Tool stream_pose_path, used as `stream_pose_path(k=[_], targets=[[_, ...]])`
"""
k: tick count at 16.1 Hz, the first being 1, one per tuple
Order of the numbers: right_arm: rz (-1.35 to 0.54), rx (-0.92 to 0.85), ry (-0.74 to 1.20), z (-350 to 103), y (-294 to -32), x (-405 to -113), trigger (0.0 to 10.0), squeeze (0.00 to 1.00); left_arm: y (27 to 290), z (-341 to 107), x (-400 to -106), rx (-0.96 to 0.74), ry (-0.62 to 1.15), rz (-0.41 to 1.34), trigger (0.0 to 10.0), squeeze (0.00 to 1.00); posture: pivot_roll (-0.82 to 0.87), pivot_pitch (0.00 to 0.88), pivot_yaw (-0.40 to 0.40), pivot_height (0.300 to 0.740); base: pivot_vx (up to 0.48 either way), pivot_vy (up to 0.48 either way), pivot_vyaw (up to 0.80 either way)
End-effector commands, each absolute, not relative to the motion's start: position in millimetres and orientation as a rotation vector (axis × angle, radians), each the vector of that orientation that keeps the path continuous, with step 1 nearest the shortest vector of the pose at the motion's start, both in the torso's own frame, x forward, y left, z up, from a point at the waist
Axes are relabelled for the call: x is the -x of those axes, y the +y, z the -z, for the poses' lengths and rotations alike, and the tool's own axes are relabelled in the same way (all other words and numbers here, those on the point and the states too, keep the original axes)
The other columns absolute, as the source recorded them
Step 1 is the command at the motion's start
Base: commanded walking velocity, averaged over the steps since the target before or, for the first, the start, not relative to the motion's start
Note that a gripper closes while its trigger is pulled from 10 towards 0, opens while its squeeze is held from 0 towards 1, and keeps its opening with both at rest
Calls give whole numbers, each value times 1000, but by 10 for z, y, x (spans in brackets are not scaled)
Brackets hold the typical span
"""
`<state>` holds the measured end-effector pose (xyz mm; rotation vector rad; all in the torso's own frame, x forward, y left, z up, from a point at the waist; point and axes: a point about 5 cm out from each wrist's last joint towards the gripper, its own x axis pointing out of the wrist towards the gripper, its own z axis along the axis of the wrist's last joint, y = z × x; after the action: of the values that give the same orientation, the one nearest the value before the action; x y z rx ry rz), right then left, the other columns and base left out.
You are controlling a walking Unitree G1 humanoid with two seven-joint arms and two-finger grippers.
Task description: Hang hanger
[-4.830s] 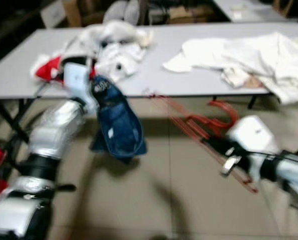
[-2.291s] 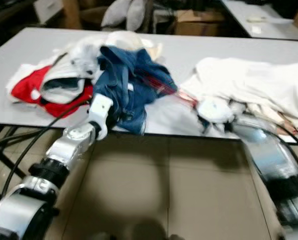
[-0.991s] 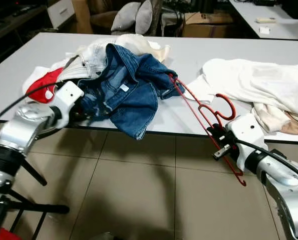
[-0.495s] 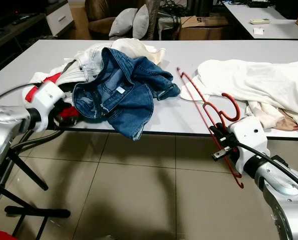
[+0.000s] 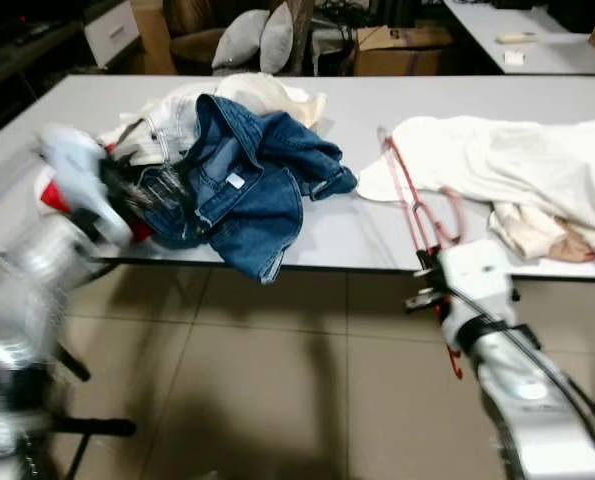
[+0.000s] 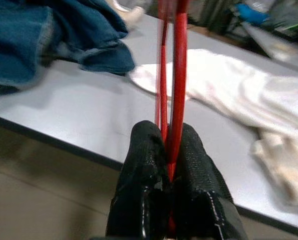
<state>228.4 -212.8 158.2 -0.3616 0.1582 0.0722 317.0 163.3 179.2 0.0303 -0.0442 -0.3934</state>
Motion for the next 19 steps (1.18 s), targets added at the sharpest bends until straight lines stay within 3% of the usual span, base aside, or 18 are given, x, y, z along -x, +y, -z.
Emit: stream_pose_path(k=[1,7,14,16,19], targets=[[-24,379,145,-1566,-2117,-2331,10000,0,1500,-1706,-3130,-92,-56,377,10000,451,-130,0,52,740,0,-255,0],[-7,300,162,-1453,-2071,-2373,10000,0,1372,-1343,-3118,-142,24,312,10000,451,-129,0,34,740,0,-442,0],[19,294,171,-1404,-2108,-2331,10000,0,1294,-1236,-3075,-169,29,342,10000,447,-155,0,53,740,0,-466,0],[21,289,171,-1404,-2116,-2325,10000,0,1280,-1245,-3062,-140,20,351,10000,420,-158,0,55,740,0,0,0],[27,277,177,-1399,-2126,-2320,10000,0,1256,-1263,-3046,-126,6,390,10000,455,-158,0,55,740,0,0,-408]])
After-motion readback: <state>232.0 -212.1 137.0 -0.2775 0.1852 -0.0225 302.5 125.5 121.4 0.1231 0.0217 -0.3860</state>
